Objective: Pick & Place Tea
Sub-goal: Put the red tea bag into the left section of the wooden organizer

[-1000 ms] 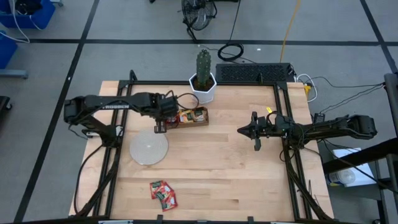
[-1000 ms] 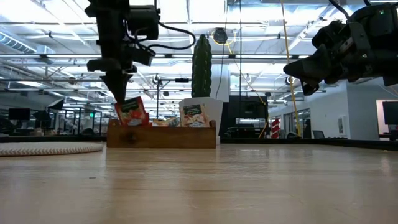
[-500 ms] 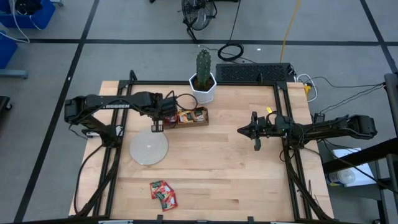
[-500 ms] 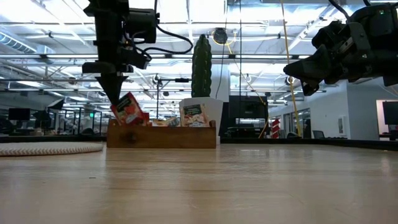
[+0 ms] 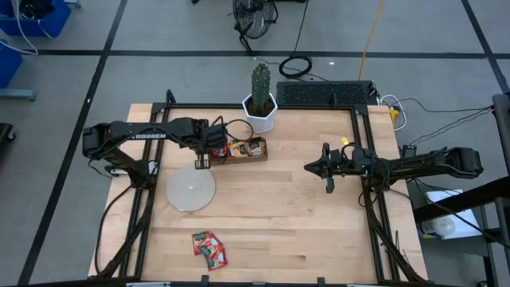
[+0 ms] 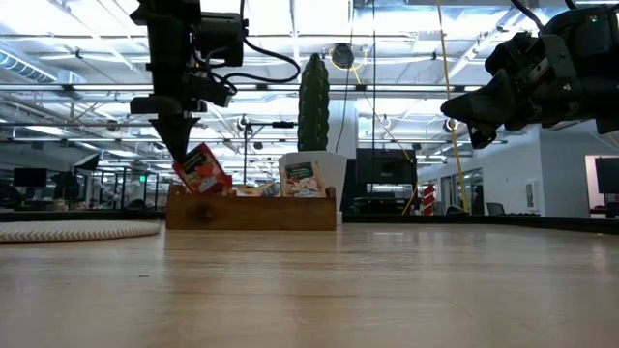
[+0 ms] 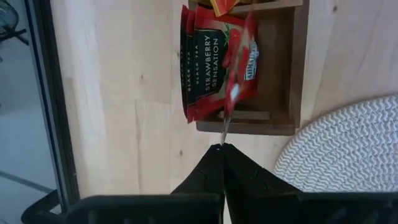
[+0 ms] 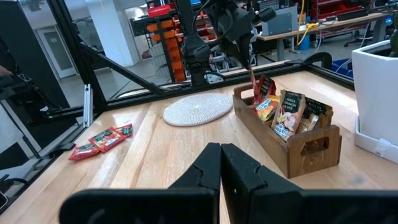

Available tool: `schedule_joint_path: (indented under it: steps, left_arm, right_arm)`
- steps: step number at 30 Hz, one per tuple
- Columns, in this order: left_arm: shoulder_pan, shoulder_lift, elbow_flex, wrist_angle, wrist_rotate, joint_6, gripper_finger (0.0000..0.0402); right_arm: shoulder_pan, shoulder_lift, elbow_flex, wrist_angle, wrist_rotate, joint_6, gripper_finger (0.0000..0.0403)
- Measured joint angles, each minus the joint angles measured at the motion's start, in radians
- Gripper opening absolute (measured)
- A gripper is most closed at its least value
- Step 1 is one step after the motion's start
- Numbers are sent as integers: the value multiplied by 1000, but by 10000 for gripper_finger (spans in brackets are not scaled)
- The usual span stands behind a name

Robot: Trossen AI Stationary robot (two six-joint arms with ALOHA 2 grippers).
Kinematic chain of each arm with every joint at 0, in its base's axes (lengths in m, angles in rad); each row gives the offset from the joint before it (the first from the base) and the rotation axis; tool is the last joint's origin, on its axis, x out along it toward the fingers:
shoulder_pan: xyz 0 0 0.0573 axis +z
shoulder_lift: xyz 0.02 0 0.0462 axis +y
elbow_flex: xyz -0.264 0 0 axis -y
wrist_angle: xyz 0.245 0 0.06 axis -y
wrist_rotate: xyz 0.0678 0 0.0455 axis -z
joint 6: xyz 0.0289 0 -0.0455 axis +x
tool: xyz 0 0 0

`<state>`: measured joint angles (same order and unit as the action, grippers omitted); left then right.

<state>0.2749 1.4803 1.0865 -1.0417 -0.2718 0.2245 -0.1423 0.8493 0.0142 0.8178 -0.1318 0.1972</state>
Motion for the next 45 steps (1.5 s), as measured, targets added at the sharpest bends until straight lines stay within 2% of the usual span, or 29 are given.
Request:
schedule_joint_path:
  steps: [7,15,24,28,35,45]
  left_arm:
    - [0,1,10,-26,8,-24,2]
    - [0,39,166,-141,18,-43,1]
    - [-46,366,499,-480,-25,-47,1]
    - [-70,472,603,-524,-48,-34,1]
    - [-83,503,626,-529,-51,-1,0]
    - [-79,467,625,-530,-42,-97,0]
  right_arm:
    - [0,0,0,0,0,0,0]
    - [0,0,0,0,0,0,0]
    - [0,0,0,0,0,0,0]
    - [0,0,0,0,0,0,0]
    - [0,0,0,0,0,0,0]
    - [0,0,0,0,0,0,0]
